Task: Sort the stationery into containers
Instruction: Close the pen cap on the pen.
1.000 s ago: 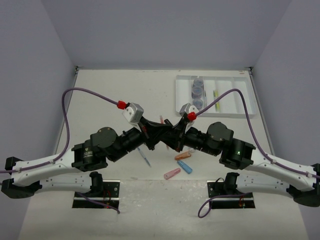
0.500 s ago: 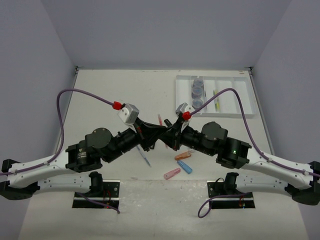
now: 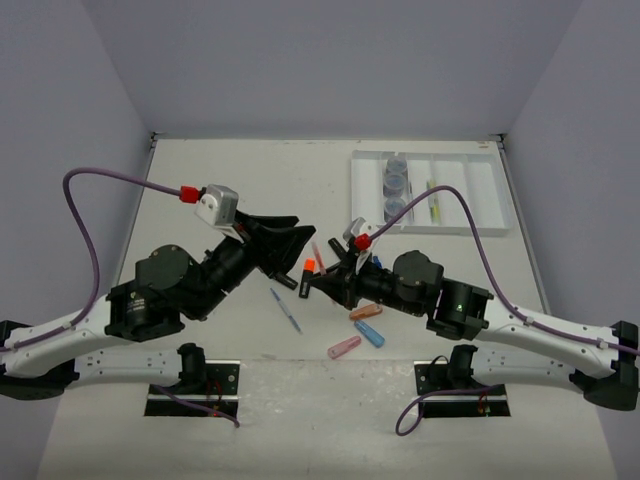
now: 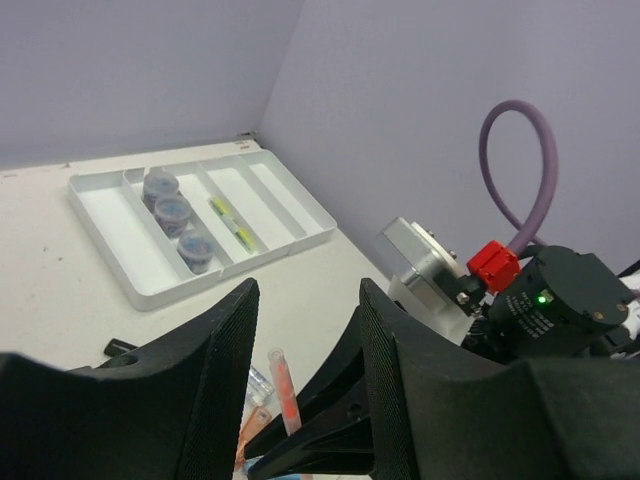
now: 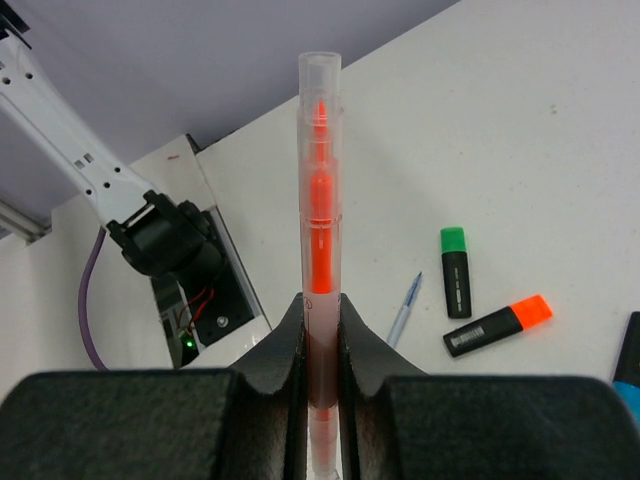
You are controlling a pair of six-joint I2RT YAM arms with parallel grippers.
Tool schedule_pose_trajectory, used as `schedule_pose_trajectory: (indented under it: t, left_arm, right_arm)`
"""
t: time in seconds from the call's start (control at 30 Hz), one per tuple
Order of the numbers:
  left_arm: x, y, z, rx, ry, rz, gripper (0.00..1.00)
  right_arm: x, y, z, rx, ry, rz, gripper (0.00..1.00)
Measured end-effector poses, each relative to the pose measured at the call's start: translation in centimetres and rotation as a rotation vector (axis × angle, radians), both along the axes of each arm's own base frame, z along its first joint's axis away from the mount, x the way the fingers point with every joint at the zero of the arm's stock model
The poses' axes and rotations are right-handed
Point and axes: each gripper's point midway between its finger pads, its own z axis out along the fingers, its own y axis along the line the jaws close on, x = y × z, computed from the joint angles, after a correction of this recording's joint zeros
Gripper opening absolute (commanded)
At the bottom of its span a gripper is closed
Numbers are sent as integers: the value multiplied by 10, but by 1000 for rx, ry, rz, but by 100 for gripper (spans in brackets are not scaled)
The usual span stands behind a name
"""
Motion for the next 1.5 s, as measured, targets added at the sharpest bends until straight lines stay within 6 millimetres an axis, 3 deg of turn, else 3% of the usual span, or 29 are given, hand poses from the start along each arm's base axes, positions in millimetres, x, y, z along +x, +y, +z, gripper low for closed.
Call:
schedule_pose_trajectory:
  t: [0.27,0.67,0.73,0.9,1.5]
  left_arm:
    - [8,-17,-21,75,15,22,39]
    - [3,-31,-31,95,14,-29,29]
    - [1,-36,-36,102,15,-46,25]
    - [-2,-45,-44,118,19,-77,1]
    - [-1,-52,-40,76,8,-96,0]
  right_arm:
    - [-7,-1,15,54,-20,37,0]
    - [-12,-5,28,94,-35,54,0]
    - [-12,-5,29,95,-35,54,0]
    - [-12,-5,29,97,-36,53,0]
    - [-4,-9,37,79,-51,7,0]
